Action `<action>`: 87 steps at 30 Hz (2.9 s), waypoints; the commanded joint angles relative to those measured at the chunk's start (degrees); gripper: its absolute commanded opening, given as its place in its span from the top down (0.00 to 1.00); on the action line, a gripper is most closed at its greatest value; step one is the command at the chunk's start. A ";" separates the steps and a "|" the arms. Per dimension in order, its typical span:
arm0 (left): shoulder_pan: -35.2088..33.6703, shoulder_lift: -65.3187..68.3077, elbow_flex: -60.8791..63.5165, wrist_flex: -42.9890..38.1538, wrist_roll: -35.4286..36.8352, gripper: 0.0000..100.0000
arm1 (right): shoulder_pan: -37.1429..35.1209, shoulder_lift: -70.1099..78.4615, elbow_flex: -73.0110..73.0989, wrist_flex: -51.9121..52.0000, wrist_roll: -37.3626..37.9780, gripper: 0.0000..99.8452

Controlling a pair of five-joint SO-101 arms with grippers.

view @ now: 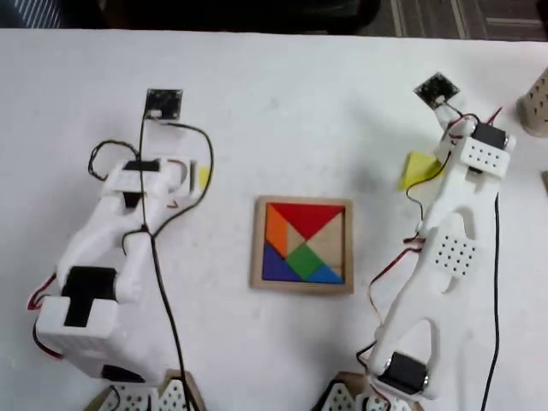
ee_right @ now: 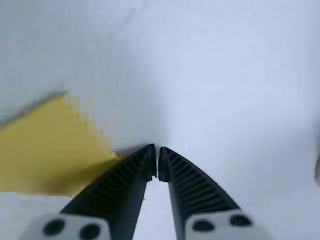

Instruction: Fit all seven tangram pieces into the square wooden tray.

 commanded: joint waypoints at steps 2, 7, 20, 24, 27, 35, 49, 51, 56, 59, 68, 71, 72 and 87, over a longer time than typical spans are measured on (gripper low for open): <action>-0.92 -0.22 -3.34 0.09 0.53 0.72 | 1.19 -1.19 -2.64 15.87 3.87 0.98; -0.92 -0.22 -3.34 0.09 0.53 0.72 | 2.33 -2.15 -4.66 24.92 1.93 0.98; -0.92 -0.22 -3.34 0.09 0.53 0.72 | 5.32 -15.34 12.57 25.27 0.97 0.98; -0.92 -0.22 -3.34 0.09 0.53 0.72 | 4.53 -28.44 26.64 24.22 0.35 0.98; -0.92 -0.22 -3.34 0.09 0.53 0.72 | 3.47 -33.19 30.59 17.36 -3.43 0.98; -0.92 -0.22 -3.25 0.09 0.53 0.72 | -1.54 -25.98 30.51 -9.10 -11.34 0.98; -0.92 -0.22 -3.34 0.09 0.53 0.71 | -5.41 -19.21 30.68 -18.33 -10.64 0.98; -0.92 -0.22 -3.43 0.09 0.53 0.71 | -5.41 -19.21 30.59 -14.64 -7.30 0.98; -0.92 -0.22 -3.43 0.09 0.53 0.71 | -5.58 -20.53 30.51 1.98 1.67 0.98; -0.92 -0.22 -3.43 0.09 0.53 0.71 | -5.23 -21.93 30.51 9.98 2.73 0.98; -0.92 -0.22 -3.34 0.09 0.53 0.71 | -2.51 -27.21 31.21 24.48 4.84 0.98; -0.92 -0.22 -3.34 0.09 0.53 0.71 | -0.57 -29.49 32.70 24.48 4.75 0.98; -0.92 -0.22 -3.34 0.09 0.53 0.71 | -0.04 -30.55 33.14 24.48 4.75 0.98; -0.92 -0.22 -3.34 0.09 0.53 0.71 | -0.48 -62.11 71.38 15.34 4.84 0.98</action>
